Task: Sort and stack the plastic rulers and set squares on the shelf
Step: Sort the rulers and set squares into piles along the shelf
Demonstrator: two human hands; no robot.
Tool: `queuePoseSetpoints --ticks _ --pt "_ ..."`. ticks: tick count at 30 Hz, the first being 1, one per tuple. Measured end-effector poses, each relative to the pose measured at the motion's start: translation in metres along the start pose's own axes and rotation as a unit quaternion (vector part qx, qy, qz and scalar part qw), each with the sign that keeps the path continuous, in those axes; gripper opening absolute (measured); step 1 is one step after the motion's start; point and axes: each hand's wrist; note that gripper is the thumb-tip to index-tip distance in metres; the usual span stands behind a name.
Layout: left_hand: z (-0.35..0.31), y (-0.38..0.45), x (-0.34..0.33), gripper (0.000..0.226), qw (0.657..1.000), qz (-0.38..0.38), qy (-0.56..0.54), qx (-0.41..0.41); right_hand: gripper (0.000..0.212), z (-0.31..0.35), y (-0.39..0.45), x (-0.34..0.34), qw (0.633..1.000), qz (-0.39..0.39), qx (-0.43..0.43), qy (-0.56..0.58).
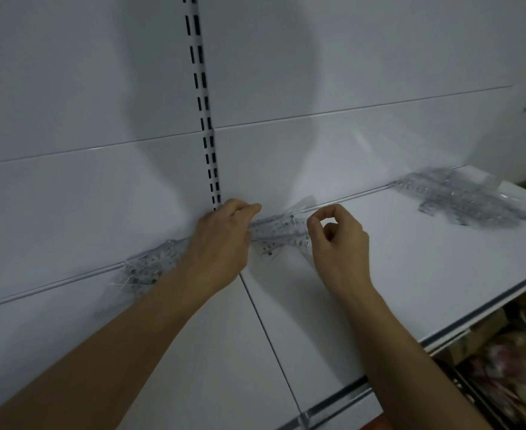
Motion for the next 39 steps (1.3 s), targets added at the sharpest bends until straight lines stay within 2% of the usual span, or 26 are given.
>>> queuePoseSetpoints --ticks 5,8,12,16,20,27,33,36,39 --pt "0.026 -0.022 0.044 0.046 0.999 -0.006 0.014 0.032 0.006 0.014 -0.014 -0.004 0.982 0.087 0.151 -0.074" --pt "0.045 -0.045 0.087 0.05 0.998 -0.014 0.05 0.041 0.003 0.037 -0.025 -0.008 0.947 0.153 0.268 -0.096" --pt "0.075 -0.086 0.148 0.053 0.992 -0.037 0.113 0.05 0.02 0.083 -0.04 -0.029 0.888 0.261 0.354 -0.133" --pt "0.108 -0.149 0.212 0.059 0.975 -0.069 0.152 0.145 0.031 0.142 -0.076 -0.068 0.832 0.34 0.427 -0.105" --pt "0.141 -0.224 0.279 0.06 0.941 -0.081 0.222 0.242 0.035 0.199 -0.136 -0.124 0.771 0.404 0.49 -0.059" --pt "0.201 -0.354 0.412 0.061 0.889 -0.077 0.28 0.355 0.039 0.298 -0.292 -0.222 0.679 0.484 0.551 0.029" --pt "0.263 -0.445 0.513 0.074 0.867 -0.105 0.292 0.39 0.043 0.376 -0.423 -0.295 0.656 0.53 0.535 0.05" --pt "0.286 -0.472 0.539 0.069 0.852 -0.089 0.287 0.428 0.047 0.396 -0.468 -0.321 0.664 0.559 0.497 0.029" --pt "0.308 -0.481 0.563 0.06 0.853 -0.076 0.277 0.435 0.055 0.42 -0.497 -0.348 0.648 0.576 0.498 0.0"
Point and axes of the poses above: each hand's wrist, its own y-axis towards the middle knuckle, its own x-axis out of the back of the hand, z = x × y, and after that the axes turned 15 degrees about -z, right-handed
